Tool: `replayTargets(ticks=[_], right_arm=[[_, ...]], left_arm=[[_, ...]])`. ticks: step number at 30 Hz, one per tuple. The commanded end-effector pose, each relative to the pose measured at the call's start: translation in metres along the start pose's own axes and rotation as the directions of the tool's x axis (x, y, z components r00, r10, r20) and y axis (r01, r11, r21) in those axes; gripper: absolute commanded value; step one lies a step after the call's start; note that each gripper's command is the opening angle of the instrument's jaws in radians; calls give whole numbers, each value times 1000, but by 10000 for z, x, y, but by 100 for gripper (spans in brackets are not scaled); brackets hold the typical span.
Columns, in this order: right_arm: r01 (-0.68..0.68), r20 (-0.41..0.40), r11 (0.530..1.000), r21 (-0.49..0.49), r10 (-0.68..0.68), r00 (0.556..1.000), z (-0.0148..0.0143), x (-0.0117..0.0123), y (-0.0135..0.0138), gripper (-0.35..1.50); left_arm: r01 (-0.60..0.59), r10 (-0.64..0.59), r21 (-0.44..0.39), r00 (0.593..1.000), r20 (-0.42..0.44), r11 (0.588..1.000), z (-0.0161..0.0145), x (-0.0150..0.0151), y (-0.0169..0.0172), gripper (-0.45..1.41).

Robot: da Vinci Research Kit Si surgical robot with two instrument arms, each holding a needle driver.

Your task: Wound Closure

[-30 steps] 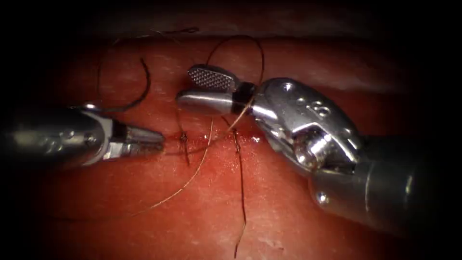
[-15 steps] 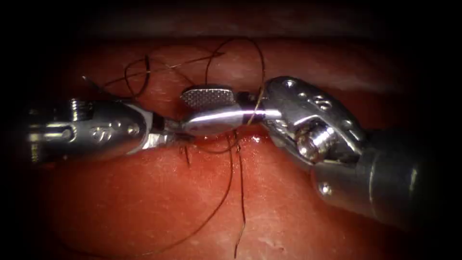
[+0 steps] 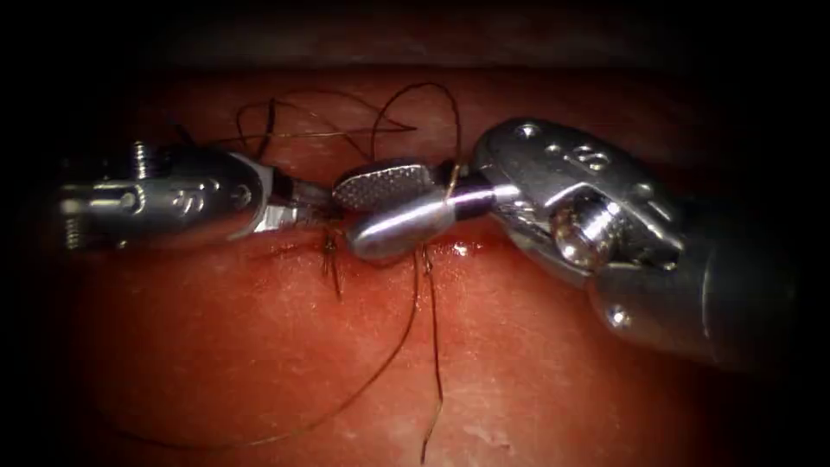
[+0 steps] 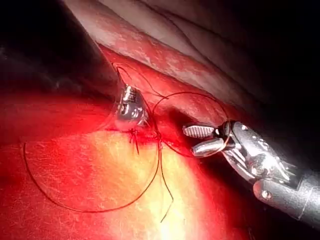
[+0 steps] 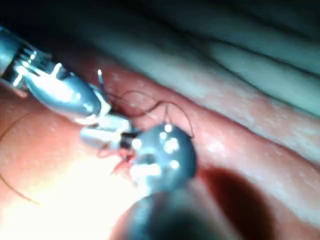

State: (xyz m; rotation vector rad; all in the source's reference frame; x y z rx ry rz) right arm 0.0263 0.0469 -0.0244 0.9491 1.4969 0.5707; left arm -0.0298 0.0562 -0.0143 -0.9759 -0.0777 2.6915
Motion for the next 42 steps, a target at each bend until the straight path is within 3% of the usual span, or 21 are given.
replayTargets(ticks=[1, 11, 14, 20, 28, 34, 38, 42], right_arm=[[9, 17, 1000, 12, -9, 1000, 6, -2, 5, 25], [93, 199, 982, 167, -125, 972, 15, -11, -8, 20], [131, 277, 952, 276, -209, 938, 21, -16, -16, 19], [175, 347, 910, 375, -313, 884, 27, -19, -19, 17], [192, 443, 865, 463, -413, 796, 29, -18, -16, 17], [164, 538, 823, 543, -491, 685, 25, -20, -17, 19], [155, 554, 807, 569, -516, 653, 24, -21, -18, 17], [137, 593, 784, 605, -559, 579, 24, -32, -23, 20]], left_arm=[[-1, 1, 0, 1000, 1, 1000, 8, 1, -3, -35], [-4, 4, 13, 1000, 14, 1000, 9, -1, -23, -35], [-4, 4, 18, 1000, 17, 1000, 0, 0, -32, -35], [5, -5, 25, 1000, 21, 1000, -19, 7, -40, -35], [8, -9, 27, 1000, 23, 1000, -33, 16, -41, -35], [4, -4, 24, 1000, 25, 1000, -42, 11, -31, -35], [2, -3, 21, 1000, 27, 1000, -43, 10, -31, -35], [2, -2, 23, 1000, 27, 1000, -44, 10, -31, -35]])
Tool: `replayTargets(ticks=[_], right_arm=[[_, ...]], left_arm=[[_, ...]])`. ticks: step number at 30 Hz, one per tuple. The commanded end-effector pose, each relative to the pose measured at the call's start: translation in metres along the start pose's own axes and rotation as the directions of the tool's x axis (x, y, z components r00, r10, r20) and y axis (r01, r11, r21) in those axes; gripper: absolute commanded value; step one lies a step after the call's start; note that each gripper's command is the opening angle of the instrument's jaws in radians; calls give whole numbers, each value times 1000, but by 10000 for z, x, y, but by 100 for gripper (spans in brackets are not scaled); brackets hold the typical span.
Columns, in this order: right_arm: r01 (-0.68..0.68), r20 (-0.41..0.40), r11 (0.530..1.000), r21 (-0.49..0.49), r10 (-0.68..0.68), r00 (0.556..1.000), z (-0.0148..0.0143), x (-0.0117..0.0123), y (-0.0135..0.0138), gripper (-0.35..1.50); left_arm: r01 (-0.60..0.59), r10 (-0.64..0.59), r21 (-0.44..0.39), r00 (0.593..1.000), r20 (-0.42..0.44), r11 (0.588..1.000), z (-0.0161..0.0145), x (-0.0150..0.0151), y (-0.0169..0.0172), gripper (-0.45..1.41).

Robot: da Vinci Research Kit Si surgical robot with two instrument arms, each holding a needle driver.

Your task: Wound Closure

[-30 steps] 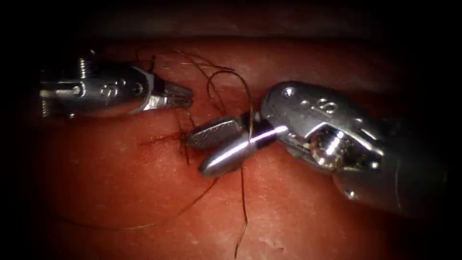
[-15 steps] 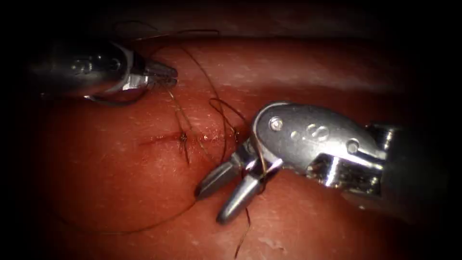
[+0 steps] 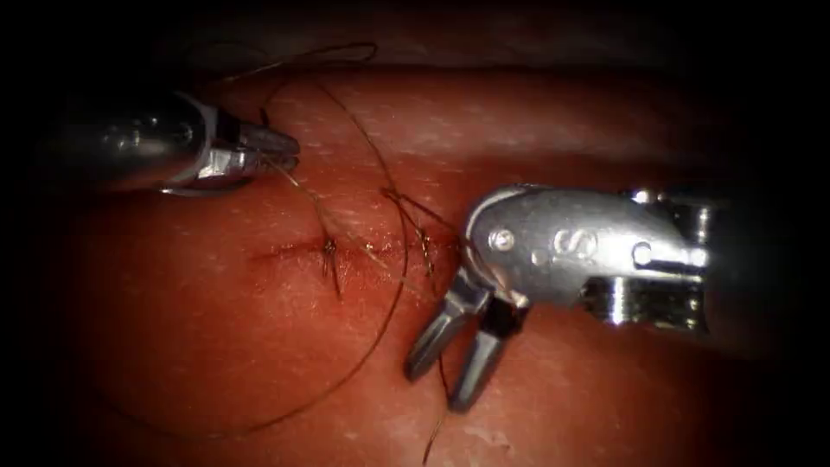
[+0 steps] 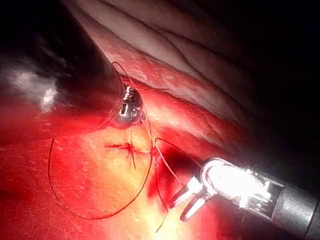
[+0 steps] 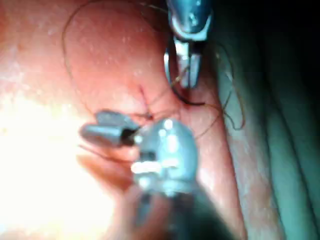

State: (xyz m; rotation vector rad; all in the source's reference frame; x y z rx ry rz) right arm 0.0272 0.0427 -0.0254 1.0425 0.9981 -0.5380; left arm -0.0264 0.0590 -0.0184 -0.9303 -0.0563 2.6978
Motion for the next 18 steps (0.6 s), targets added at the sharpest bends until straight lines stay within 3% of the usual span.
replayTargets(ticks=[1, 8, 18], right_arm=[[13, 31, 1000, 10, -13, 999, 10, -3, 8, 22], [47, 97, 997, 55, -52, 994, 30, -14, 2, 22], [93, 201, 996, -12, -89, 976, 40, -27, 20, 24]], left_arm=[[-2, 2, 2, 1000, -1, 1000, 8, 1, -2, -35], [-3, 3, -2, 1000, 4, 1000, 6, 0, -1, -35], [-4, 4, -2, 1000, 6, 1000, 6, -1, 1, -35]])
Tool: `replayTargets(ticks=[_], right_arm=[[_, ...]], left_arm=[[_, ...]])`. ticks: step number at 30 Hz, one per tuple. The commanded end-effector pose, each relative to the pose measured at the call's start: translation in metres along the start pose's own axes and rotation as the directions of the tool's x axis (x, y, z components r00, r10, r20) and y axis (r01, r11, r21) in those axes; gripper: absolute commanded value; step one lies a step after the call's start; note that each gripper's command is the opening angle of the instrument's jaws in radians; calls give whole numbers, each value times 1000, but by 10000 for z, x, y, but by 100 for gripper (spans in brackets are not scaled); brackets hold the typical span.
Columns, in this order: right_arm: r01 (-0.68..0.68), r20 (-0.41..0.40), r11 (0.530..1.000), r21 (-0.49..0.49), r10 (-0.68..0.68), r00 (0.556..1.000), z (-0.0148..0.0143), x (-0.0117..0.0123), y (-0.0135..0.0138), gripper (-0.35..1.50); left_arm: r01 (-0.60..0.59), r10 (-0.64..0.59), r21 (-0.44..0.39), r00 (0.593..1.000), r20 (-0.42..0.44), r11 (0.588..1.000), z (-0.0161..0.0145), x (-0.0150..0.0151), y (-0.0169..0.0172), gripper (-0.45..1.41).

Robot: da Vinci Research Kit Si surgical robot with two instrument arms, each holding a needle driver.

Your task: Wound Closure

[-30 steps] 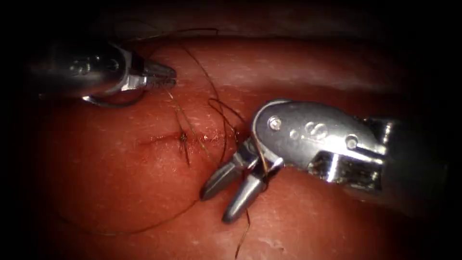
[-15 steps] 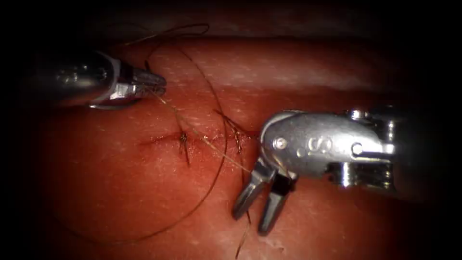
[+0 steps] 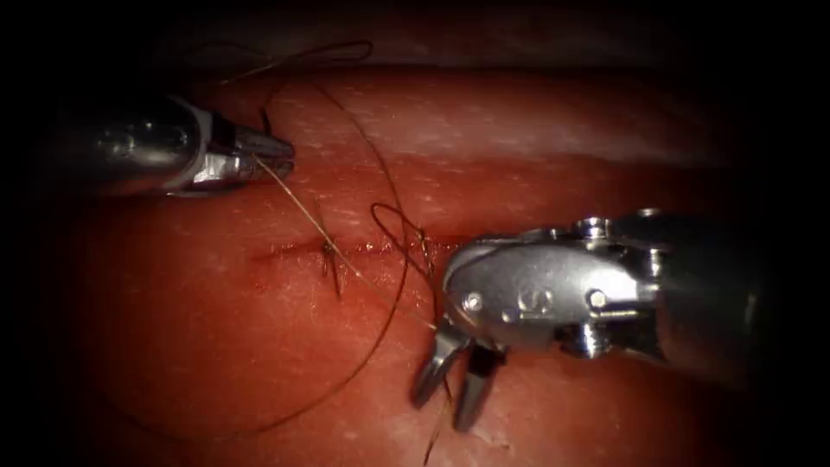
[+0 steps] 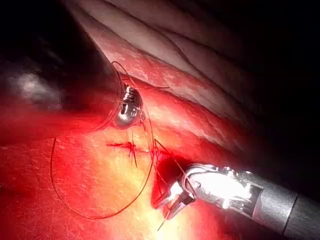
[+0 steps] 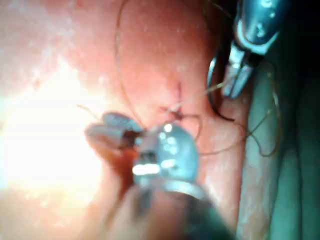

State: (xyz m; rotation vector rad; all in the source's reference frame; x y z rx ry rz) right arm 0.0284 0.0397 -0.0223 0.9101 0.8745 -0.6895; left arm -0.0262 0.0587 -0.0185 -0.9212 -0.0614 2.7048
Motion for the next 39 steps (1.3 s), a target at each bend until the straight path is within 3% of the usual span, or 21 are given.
replayTargets(ticks=[1, 2, 5, 8, 13, 14, 17, 18, 21, 29, 35, 39], right_arm=[[9, 10, 1000, -2, -9, 1000, 5, -5, 8, 22], [9, 11, 1000, -2, -9, 1000, 7, -5, 8, 17], [15, 27, 999, 36, -16, 1000, 13, -7, 7, -35], [19, 26, 1000, 15, -20, 999, 10, -6, 10, -35], [18, -107, 998, -68, -26, 994, -17, -2, 10, -35], [-29, -190, 992, -122, 6, 982, -32, 1, 12, -35], [-116, -306, 975, -189, 53, 950, -52, 1, 17, -35], [-187, -375, 948, -258, 80, 924, -67, -1, 22, -35], [-322, -465, 902, -288, 162, 870, -85, -11, 31, -35], [-553, -508, 767, -326, 352, 786, -72, -68, 45, -35], [-586, -499, 734, -344, 386, 776, -58, -85, 46, -35], [-592, -499, 721, -360, 388, 775, -63, -87, 48, -35]], left_arm=[[-1, 1, 1, 1000, -2, 1000, 8, 0, -2, -35], [-1, 1, 1, 1000, -1, 1000, 8, 0, -2, -35], [-2, 2, 1, 1000, -2, 1000, 7, 0, -1, -35], [-2, 2, 0, 1000, -2, 1000, 5, -1, 2, -35], [-5, 5, -2, 1000, -3, 1000, -4, -3, 18, -35], [-13, 13, -5, 1000, -5, 1000, -11, -5, 28, -35], [-22, 22, -10, 1000, -1, 1000, -20, -8, 40, -35], [-30, 30, -14, 1000, 3, 999, -27, -11, 49, -35], [-45, 45, -20, 999, 6, 999, -40, -14, 66, -35], [-82, 82, -51, 997, 0, 995, -93, -15, 138, -35], [-104, 104, -76, 995, -4, 992, -140, 0, 199, -35], [-107, 106, -85, 994, -8, 991, -157, 11, 212, -35]])
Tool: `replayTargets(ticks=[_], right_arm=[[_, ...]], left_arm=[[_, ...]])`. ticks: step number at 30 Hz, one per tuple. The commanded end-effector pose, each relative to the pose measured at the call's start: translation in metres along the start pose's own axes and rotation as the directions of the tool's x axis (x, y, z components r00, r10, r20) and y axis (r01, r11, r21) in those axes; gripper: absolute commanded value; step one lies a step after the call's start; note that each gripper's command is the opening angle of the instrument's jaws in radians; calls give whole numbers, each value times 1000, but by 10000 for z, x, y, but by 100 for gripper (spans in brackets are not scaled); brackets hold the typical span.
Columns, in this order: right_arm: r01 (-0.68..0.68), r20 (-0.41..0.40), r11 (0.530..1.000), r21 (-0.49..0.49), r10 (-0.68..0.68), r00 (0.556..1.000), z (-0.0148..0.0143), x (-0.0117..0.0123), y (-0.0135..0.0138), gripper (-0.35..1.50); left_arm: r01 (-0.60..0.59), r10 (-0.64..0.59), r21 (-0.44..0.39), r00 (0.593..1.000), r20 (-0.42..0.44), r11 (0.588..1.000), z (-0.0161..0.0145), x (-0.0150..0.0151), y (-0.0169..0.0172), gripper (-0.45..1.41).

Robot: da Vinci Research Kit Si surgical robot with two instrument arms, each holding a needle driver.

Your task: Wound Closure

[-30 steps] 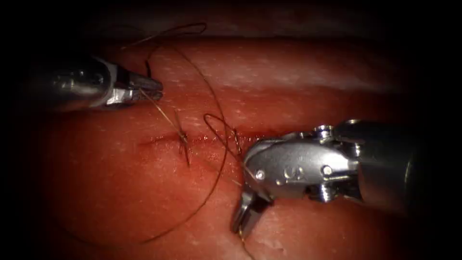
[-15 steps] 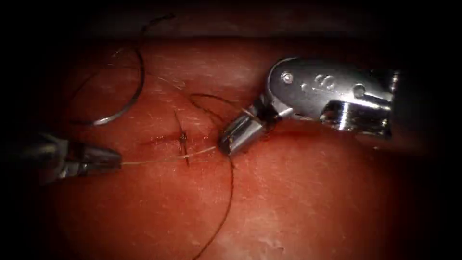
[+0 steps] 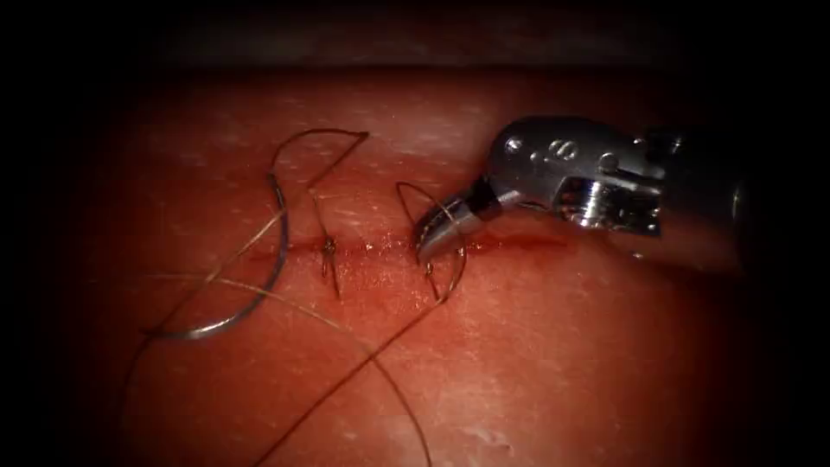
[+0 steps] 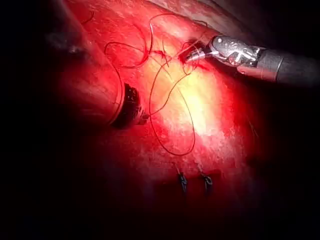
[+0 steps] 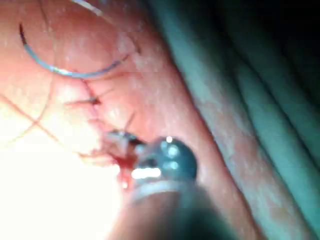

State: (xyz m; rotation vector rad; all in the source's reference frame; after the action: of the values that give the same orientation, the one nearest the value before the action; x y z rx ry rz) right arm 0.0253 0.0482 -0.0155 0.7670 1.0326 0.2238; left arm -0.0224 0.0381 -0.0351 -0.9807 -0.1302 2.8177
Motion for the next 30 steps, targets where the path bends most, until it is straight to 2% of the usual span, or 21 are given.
replayTargets(ticks=[1, 3, 7, 13, 18, 25, 30], right_arm=[[-1, -1, 1000, -15, 1, 1000, 4, 4, 10, -35], [16, 22, 999, -39, -15, 1000, 1, 6, 15, -35], [24, 29, 998, -65, -22, 999, -4, 8, 25, -35], [45, 60, 992, -120, -38, 997, -7, 14, 42, -35], [62, 72, 989, -137, -53, 996, -4, 15, 45, -35], [75, 87, 981, -181, -60, 994, 1, 9, 51, -35], [110, 159, 965, -237, -73, 985, 5, -6, 63, -35]], left_arm=[[-2, 2, -7, 1000, -2, 1000, -1, 2, 8, -35], [-11, 11, -16, 1000, -8, 1000, -19, -3, 24, -35], [-17, 17, -21, 1000, -11, 1000, -35, -6, 39, -35], [-24, 23, -24, 1000, -13, 999, -56, 4, 75, -35], [-31, 30, -25, 999, -12, 999, -73, 13, 106, -35], [-28, 28, -32, 999, -29, 999, -79, 29, 128, -35], [-30, 29, -39, 999, -38, 999, -76, 39, 140, -35]])
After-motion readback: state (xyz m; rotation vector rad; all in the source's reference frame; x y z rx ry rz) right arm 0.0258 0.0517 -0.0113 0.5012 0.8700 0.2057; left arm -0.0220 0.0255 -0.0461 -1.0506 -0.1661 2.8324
